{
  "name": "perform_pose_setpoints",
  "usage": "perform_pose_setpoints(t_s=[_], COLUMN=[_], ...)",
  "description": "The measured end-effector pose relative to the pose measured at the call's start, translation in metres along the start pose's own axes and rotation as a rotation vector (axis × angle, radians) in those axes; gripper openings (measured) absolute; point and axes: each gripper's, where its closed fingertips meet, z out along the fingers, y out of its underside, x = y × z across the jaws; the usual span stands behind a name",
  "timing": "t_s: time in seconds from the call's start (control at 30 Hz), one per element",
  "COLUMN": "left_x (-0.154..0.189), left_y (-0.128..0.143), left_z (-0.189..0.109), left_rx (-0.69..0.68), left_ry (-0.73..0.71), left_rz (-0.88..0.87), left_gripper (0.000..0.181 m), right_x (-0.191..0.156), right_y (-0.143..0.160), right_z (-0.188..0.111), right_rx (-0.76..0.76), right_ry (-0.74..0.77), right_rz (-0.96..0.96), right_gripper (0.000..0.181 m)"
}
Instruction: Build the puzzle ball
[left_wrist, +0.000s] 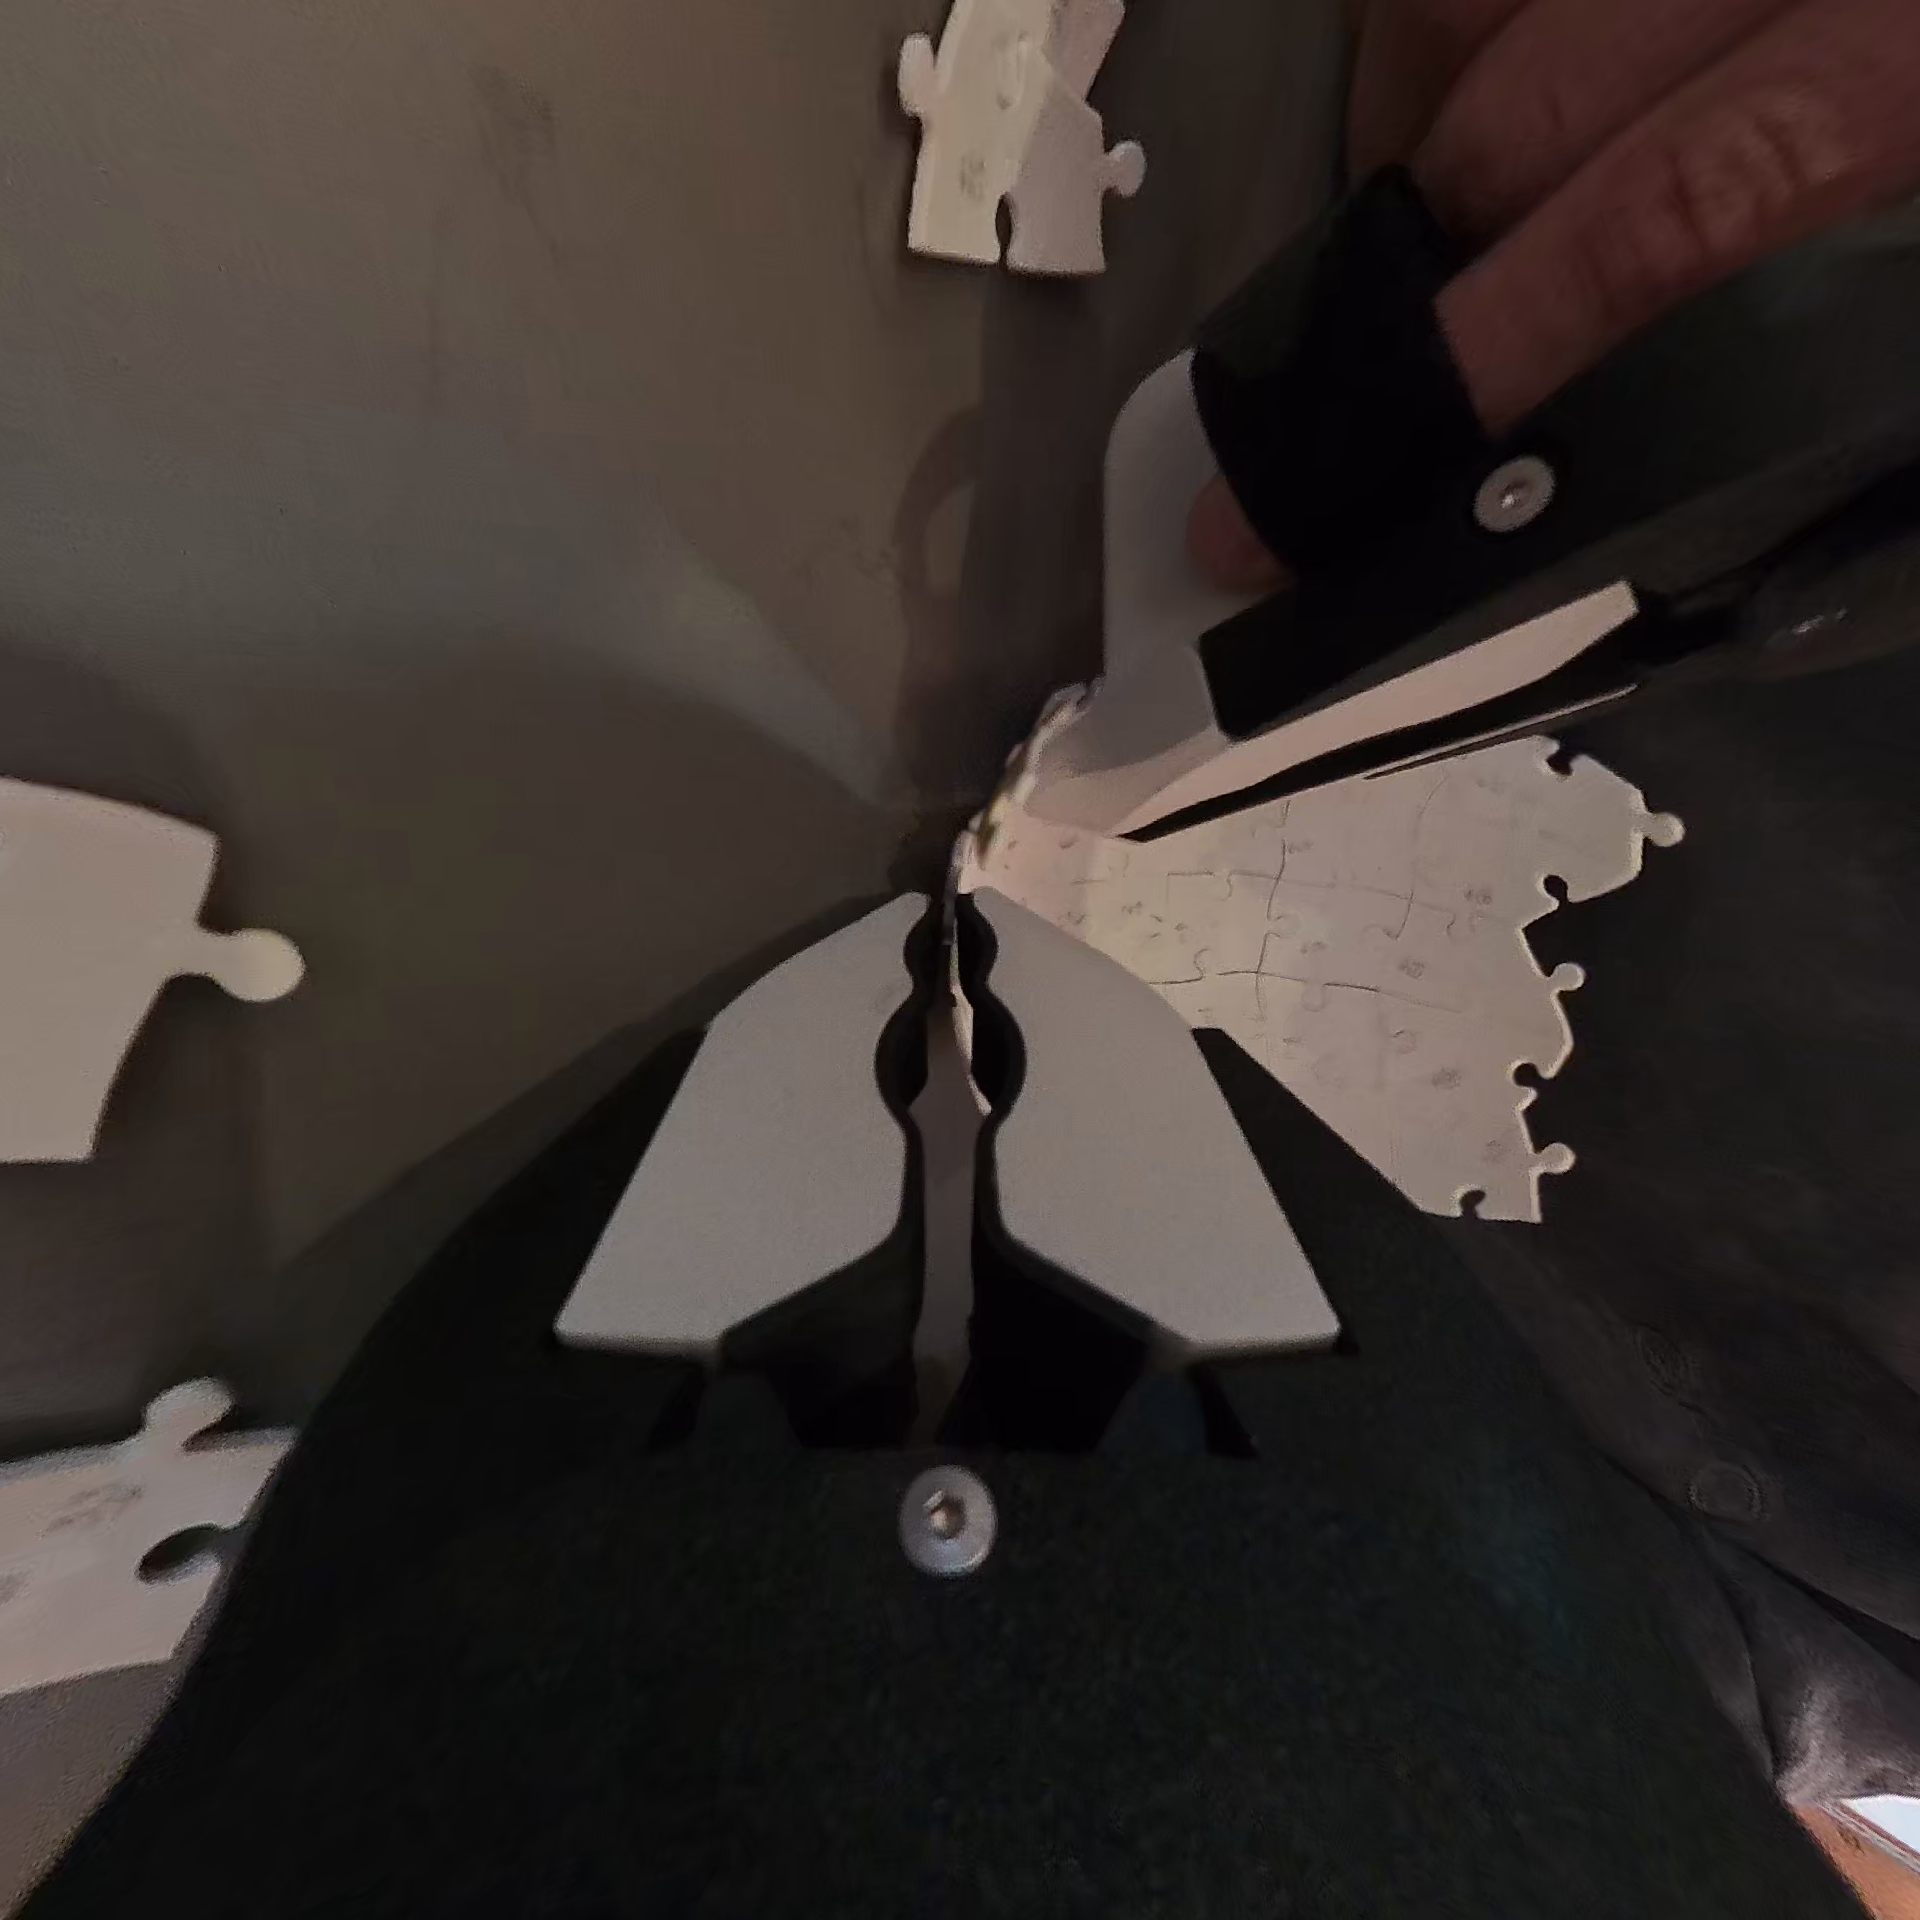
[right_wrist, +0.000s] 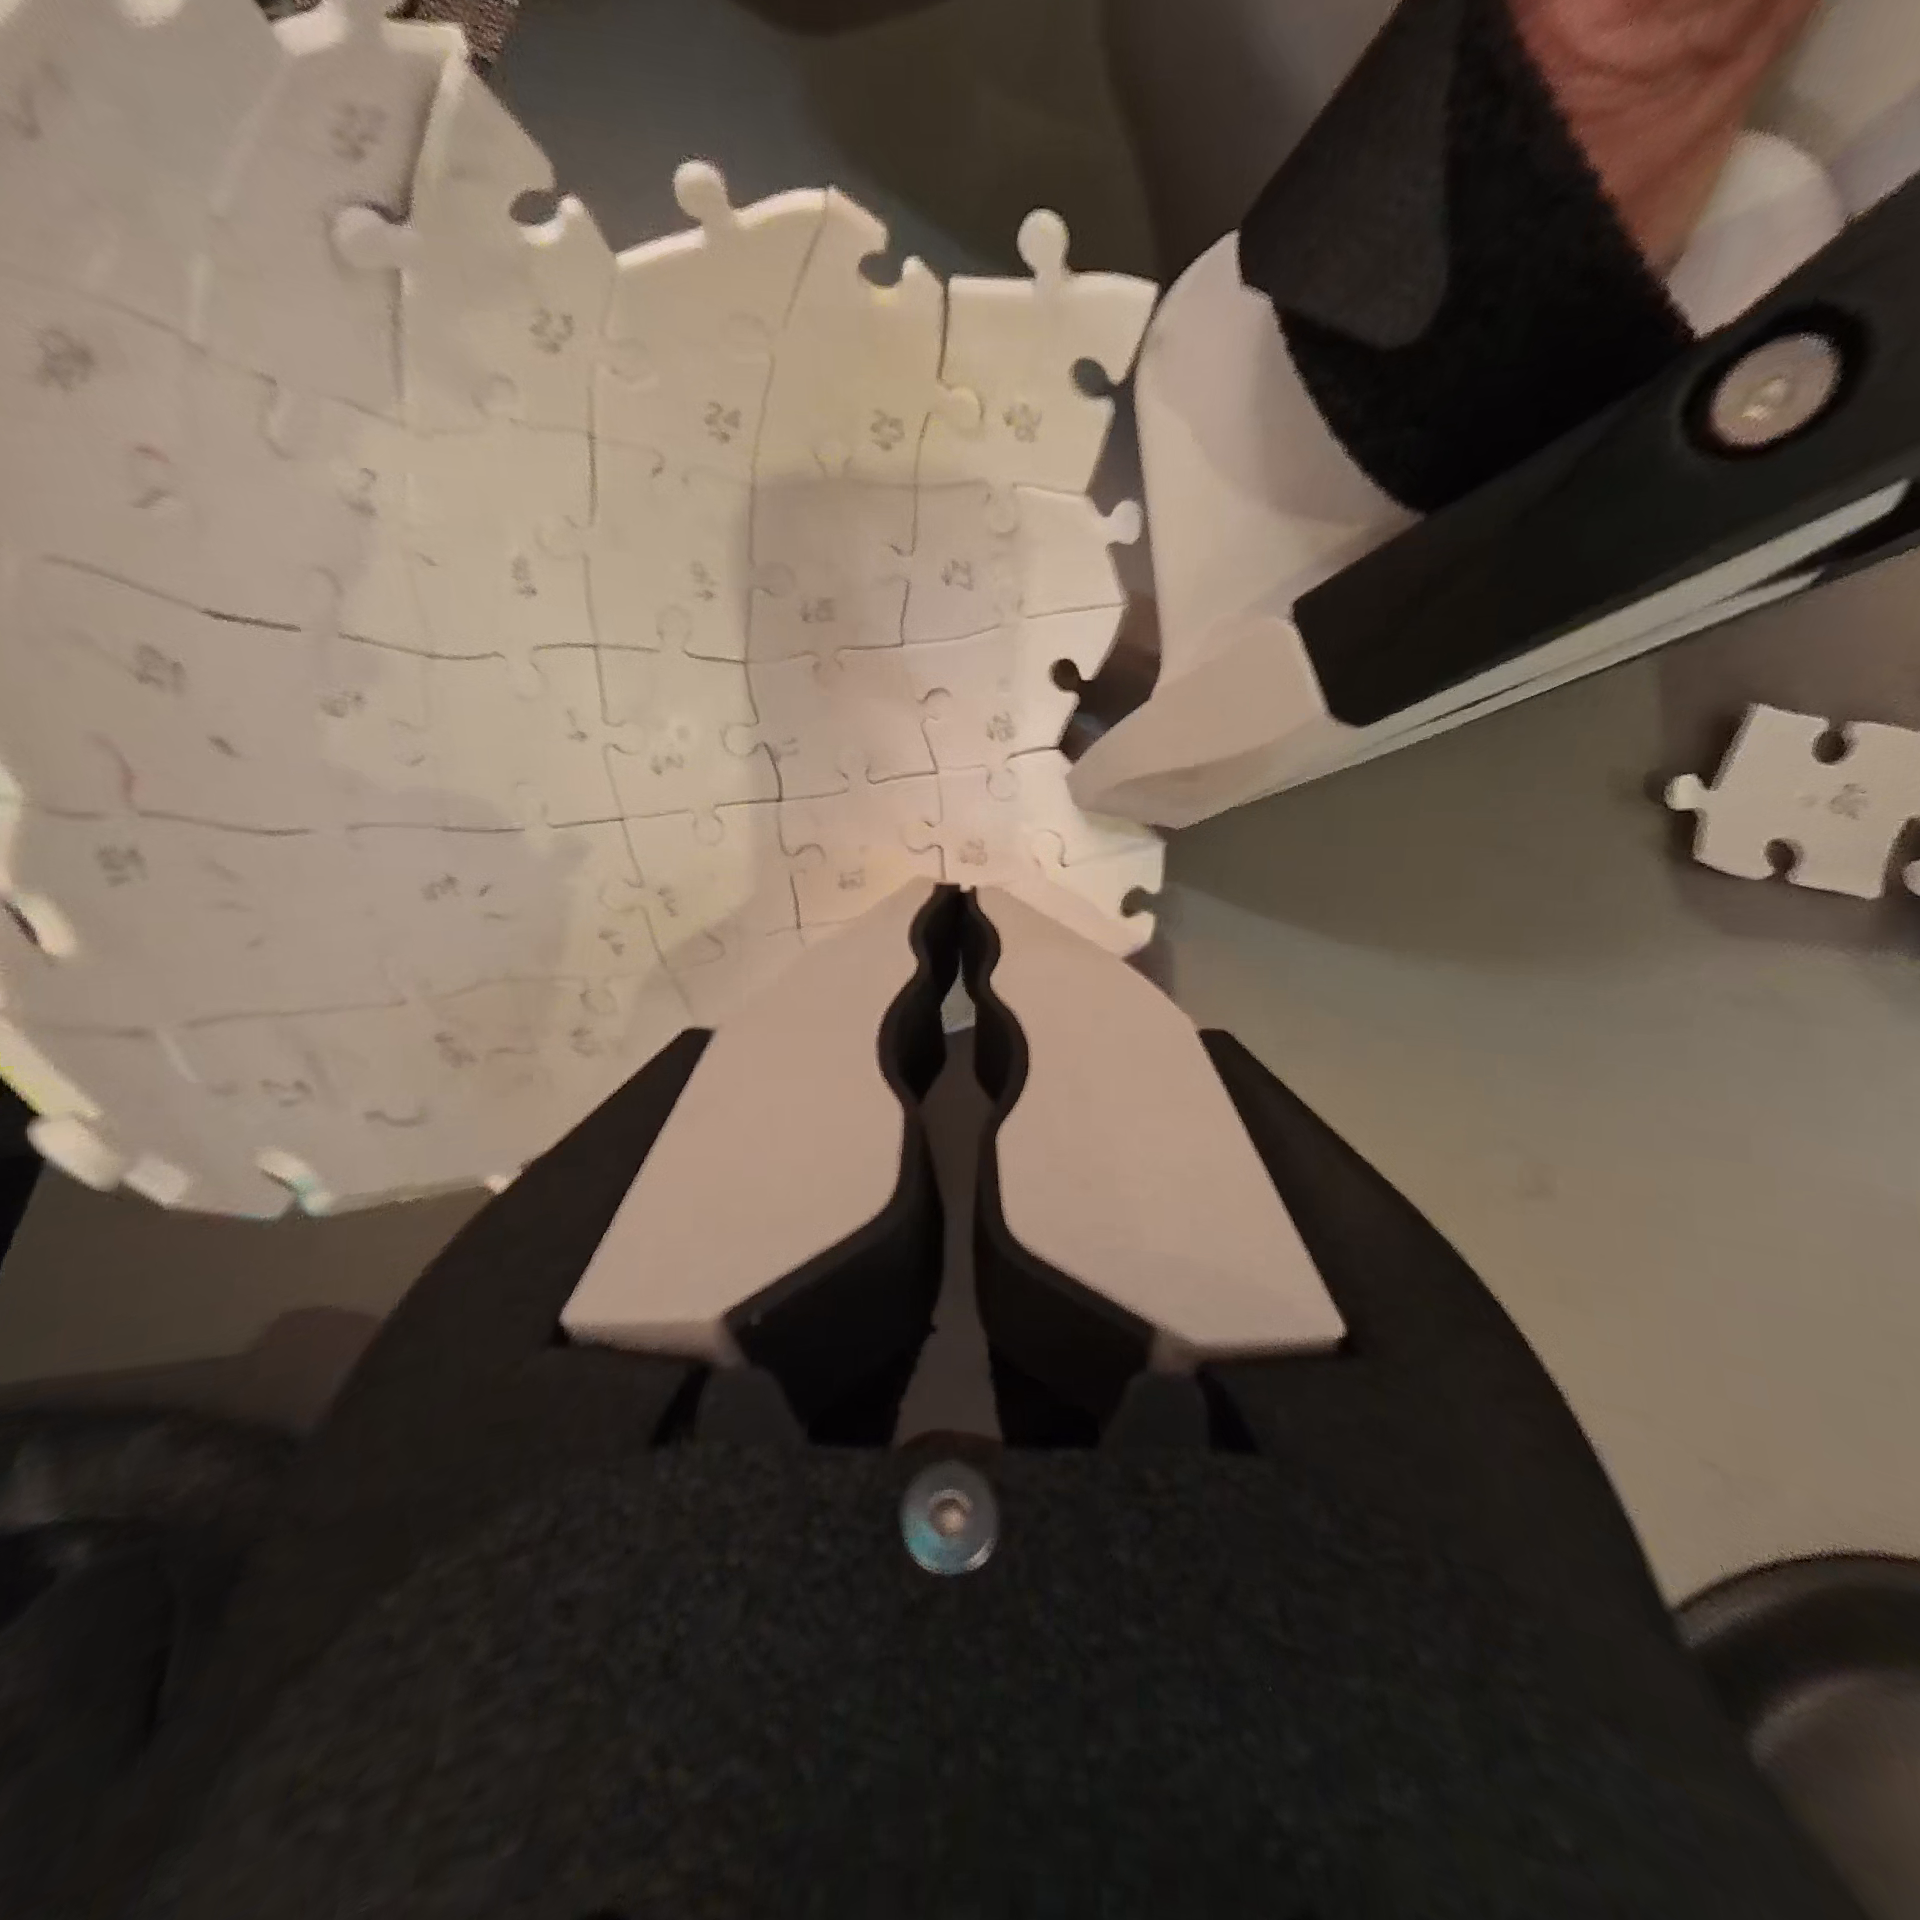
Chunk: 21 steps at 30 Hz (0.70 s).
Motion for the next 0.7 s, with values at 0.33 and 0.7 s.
perform_pose_setpoints(t_s=[0.33,0.7], left_x=[-0.001,0.003], left_y=[0.0,-0.001], left_z=[0.001,0.0], left_rx=[0.077,0.115], left_ry=[0.023,0.011], left_rz=[0.016,0.052], left_gripper=[0.002,0.001], right_x=[-0.003,-0.001], right_y=[-0.001,-0.01], right_z=[0.005,-0.009], right_rx=[0.041,0.134], right_ry=[-0.074,-0.069], right_rz=[0.083,0.074], right_gripper=[0.0,0.0])
